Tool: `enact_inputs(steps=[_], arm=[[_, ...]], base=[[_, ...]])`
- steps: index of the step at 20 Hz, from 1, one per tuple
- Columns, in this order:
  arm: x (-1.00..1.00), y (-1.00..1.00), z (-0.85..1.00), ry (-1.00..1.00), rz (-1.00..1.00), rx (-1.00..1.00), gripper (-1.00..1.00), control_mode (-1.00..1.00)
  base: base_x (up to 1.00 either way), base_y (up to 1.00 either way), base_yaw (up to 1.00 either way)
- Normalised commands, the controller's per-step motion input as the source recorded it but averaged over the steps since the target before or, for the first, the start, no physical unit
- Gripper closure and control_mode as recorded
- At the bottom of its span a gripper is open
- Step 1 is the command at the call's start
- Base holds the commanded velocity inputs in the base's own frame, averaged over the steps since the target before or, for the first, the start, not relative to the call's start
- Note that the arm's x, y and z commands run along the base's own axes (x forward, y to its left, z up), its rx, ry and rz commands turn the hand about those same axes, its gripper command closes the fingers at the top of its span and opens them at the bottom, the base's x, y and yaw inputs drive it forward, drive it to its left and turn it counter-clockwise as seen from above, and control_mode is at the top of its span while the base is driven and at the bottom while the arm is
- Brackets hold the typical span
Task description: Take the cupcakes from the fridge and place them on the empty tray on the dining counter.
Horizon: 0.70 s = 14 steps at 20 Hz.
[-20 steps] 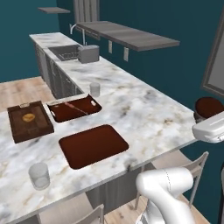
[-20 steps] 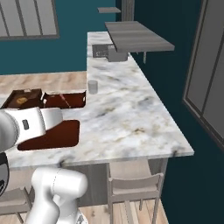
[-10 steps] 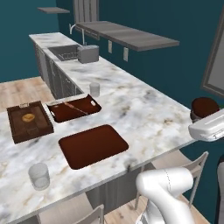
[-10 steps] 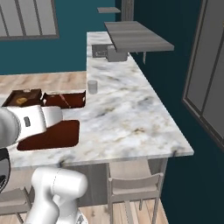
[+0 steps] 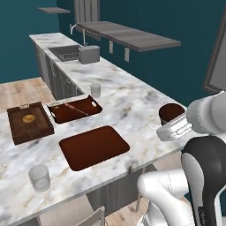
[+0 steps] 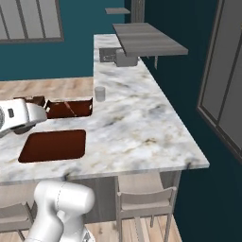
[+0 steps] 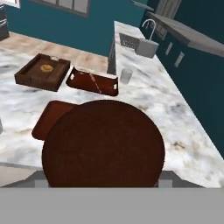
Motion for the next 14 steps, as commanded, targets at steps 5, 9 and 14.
enact_inputs(steps=[5,9,14], arm=[[0.13,0.34,-0.17,0.02,0.0,0.01,1.0,-1.0],[0.2,0.16,-0.27,0.03,0.0,0.14,1.0,-1.0],[0.27,0.04,-0.29,0.06,0.0,0.22,1.0,-1.0]], base=[[0.0,0.0,0.0],[0.0,0.0,0.0],[0.0,0.0,0.0]])
